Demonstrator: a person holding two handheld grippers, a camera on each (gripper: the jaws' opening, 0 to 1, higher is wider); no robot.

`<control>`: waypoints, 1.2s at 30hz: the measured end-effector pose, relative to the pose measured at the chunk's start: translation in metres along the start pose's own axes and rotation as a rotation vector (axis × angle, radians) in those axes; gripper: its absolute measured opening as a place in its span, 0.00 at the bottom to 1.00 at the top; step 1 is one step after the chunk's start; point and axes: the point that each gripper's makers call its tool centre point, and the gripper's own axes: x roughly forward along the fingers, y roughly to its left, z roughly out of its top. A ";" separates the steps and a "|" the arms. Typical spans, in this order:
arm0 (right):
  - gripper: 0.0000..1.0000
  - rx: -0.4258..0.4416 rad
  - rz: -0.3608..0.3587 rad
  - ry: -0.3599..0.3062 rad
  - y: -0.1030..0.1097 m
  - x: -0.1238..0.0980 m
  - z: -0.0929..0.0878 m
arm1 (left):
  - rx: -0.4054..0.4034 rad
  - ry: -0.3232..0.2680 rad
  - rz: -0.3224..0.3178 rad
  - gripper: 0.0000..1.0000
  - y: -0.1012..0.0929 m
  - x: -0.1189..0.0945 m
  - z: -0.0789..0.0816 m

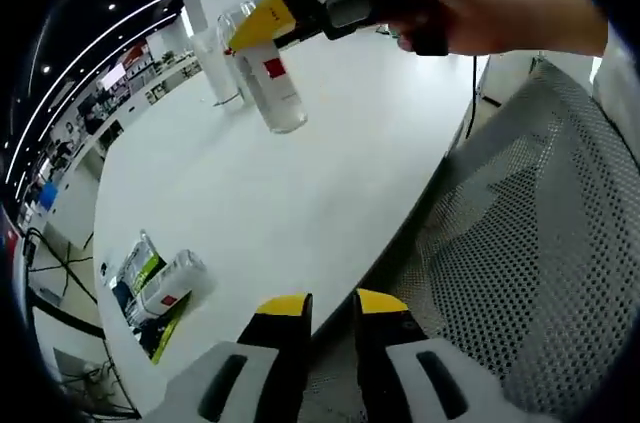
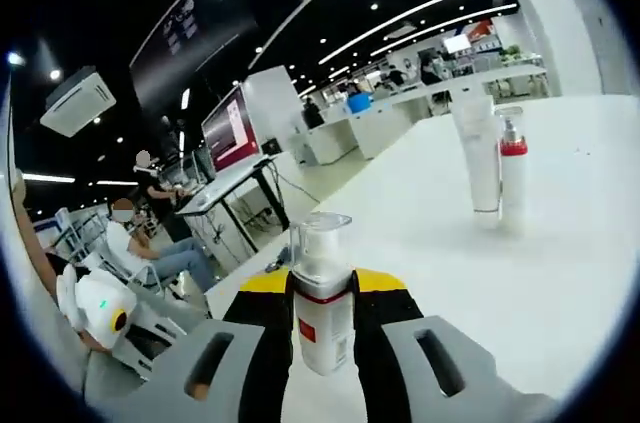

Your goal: Arrange the skincare products in the storage area until every visible bottle or jar stands upright without overlapping.

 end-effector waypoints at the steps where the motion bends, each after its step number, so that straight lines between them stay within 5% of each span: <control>1: 0.19 -0.010 -0.012 -0.002 -0.009 0.003 0.004 | -0.003 0.009 -0.005 0.17 -0.001 0.001 -0.002; 11: 0.20 -0.112 -0.071 0.014 -0.051 0.026 0.013 | -0.023 0.071 -0.027 0.17 -0.007 0.007 -0.015; 22: 0.19 -0.223 -0.148 -0.005 -0.091 0.051 0.030 | -0.010 0.055 -0.029 0.16 -0.007 0.009 -0.015; 29: 0.19 -0.343 -0.173 -0.017 -0.107 0.064 0.034 | 0.000 0.054 -0.026 0.14 -0.006 0.010 -0.017; 36: 0.19 -0.353 -0.180 -0.015 -0.119 0.073 0.031 | 0.005 0.071 -0.038 0.13 -0.008 0.010 -0.020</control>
